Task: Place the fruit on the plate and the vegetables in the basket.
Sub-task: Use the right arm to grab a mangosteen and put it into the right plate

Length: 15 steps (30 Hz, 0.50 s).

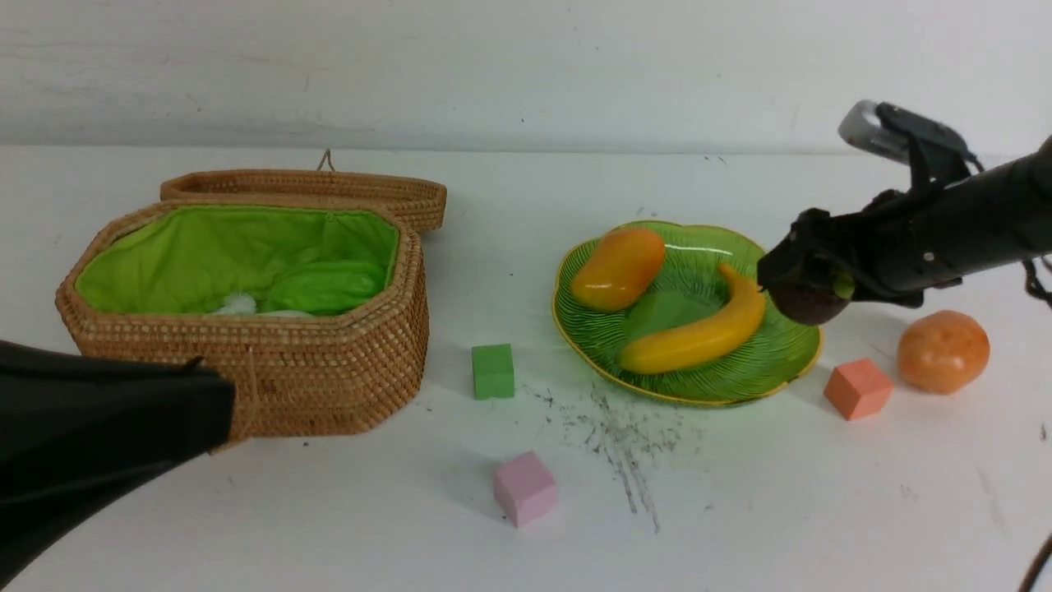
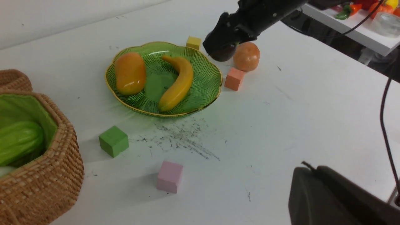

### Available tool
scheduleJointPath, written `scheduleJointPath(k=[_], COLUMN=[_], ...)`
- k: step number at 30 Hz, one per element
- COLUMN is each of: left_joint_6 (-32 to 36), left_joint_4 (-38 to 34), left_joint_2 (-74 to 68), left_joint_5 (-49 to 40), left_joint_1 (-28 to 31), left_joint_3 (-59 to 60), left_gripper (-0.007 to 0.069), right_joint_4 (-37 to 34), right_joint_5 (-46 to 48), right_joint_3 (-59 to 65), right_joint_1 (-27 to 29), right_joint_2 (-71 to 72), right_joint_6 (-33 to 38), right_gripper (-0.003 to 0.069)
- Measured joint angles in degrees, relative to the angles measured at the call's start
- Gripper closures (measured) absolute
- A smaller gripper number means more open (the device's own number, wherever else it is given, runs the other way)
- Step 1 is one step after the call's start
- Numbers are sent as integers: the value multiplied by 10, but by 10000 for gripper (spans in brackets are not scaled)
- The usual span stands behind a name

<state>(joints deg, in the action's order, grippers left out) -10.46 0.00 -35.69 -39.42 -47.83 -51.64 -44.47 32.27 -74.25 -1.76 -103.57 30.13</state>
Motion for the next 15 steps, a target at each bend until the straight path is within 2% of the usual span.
scheduleJointPath(k=[3, 8, 12, 15], left_joint_6=[-1, -1, -1, -1], left_joint_4=[0, 0, 0, 0], left_joint_2=[0, 0, 0, 0], left_joint_5=[1, 1, 1, 1], left_joint_1=[0, 0, 0, 0], left_joint_3=[0, 0, 0, 0], left_gripper=[634, 634, 632, 630], right_joint_4=[-13, -15, -13, 21], right_joint_5=[-22, -29, -29, -11], right_joint_3=[0, 0, 0, 0], right_joint_1=[0, 0, 0, 3], right_joint_2=[-27, -37, -24, 13], right_joint_6=[15, 27, 28, 26], right_gripper=[64, -19, -13, 34])
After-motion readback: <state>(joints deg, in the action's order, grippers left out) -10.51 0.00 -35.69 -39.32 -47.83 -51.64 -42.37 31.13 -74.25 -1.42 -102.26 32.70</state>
